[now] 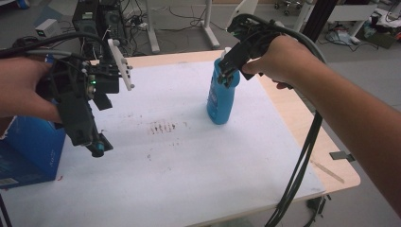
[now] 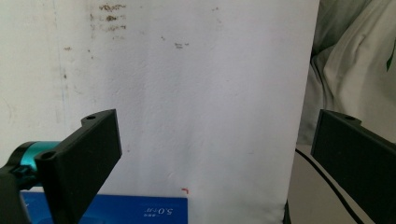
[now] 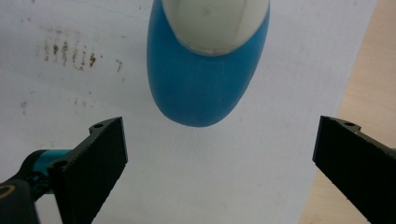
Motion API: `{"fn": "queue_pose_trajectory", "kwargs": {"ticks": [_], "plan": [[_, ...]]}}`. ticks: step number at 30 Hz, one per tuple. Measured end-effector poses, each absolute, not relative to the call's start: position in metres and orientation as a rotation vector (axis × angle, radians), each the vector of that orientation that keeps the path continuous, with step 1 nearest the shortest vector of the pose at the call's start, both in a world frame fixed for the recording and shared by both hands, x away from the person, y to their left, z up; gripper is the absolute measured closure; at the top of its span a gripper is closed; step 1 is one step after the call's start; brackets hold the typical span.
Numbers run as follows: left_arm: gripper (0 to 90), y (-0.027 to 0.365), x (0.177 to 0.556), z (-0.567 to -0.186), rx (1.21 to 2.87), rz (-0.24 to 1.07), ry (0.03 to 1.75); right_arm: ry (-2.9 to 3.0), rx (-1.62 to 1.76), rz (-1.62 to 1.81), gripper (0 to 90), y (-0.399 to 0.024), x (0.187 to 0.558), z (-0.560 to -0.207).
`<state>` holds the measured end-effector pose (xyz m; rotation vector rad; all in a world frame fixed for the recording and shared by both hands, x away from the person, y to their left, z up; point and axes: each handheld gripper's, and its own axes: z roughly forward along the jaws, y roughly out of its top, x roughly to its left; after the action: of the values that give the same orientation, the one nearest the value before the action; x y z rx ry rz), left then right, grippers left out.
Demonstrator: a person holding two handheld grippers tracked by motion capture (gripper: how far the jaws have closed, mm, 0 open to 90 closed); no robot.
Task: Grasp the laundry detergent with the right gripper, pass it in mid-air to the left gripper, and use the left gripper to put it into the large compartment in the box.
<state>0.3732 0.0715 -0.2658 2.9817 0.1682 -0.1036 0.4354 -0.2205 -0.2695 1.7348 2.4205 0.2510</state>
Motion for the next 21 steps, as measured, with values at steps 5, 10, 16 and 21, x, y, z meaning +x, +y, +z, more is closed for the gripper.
{"fn": "queue_pose_trajectory", "kwargs": {"ticks": [5,10,16,21], "plan": [[1.7,0.072,0.374,-0.266,2.980,-0.103,0.167,2.385,1.811,0.330,2.4,-0.226,0.432,-0.275],[1.7,0.072,0.374,-0.266,2.977,-0.105,0.170,2.364,1.828,0.380,2.4,-0.229,0.429,-0.285],[1.7,0.074,0.375,-0.266,2.974,-0.105,0.174,2.296,1.848,0.490,2.4,-0.235,0.421,-0.298],[1.7,0.074,0.376,-0.266,2.975,-0.109,0.178,2.238,1.857,0.543,2.4,-0.239,0.416,-0.311]]}}
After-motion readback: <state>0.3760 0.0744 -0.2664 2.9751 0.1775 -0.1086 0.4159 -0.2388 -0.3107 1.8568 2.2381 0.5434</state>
